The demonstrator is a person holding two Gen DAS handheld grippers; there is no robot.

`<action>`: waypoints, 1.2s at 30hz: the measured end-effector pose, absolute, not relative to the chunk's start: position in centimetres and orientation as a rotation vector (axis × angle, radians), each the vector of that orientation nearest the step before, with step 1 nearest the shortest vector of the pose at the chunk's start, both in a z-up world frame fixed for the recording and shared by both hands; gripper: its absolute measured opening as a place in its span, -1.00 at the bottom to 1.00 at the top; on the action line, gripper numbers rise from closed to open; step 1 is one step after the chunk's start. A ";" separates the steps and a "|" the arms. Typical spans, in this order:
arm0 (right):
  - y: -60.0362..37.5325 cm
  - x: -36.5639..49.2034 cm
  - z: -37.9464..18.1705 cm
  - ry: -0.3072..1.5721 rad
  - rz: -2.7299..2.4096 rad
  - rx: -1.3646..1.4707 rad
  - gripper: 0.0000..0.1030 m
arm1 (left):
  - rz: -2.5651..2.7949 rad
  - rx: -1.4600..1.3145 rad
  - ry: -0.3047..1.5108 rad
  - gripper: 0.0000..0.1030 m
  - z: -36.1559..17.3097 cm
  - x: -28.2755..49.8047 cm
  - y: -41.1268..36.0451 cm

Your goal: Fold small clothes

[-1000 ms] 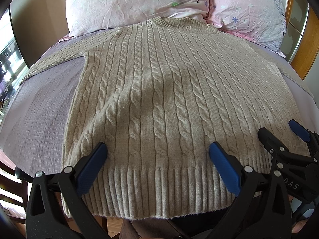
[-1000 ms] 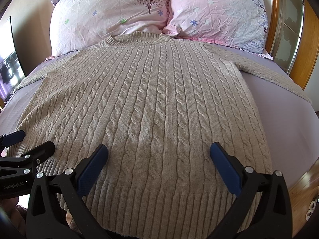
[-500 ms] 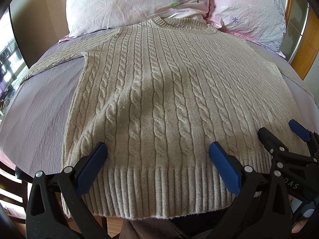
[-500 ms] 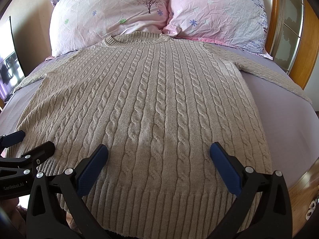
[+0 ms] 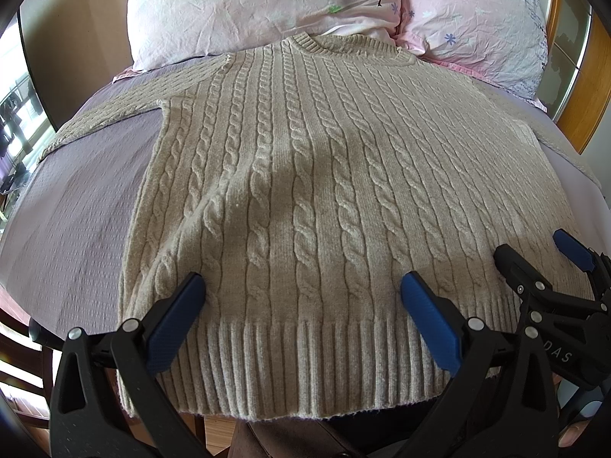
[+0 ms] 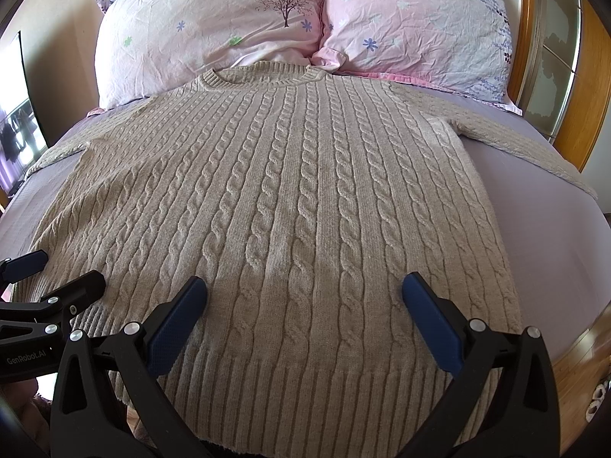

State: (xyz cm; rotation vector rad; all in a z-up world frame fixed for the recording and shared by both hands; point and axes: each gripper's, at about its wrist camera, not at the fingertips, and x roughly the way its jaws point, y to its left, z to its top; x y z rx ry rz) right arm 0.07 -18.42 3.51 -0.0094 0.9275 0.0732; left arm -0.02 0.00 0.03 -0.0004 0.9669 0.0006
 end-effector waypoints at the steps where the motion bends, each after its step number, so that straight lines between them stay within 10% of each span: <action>1: -18.4 0.1 3.5 0.927 0.073 -0.009 0.97 | 0.001 0.000 0.967 0.97 0.0 0.0 0.0; 36: -18.8 -0.9 3.3 0.816 0.131 -0.016 0.97 | -0.025 0.024 0.965 0.97 0.2 0.0 0.0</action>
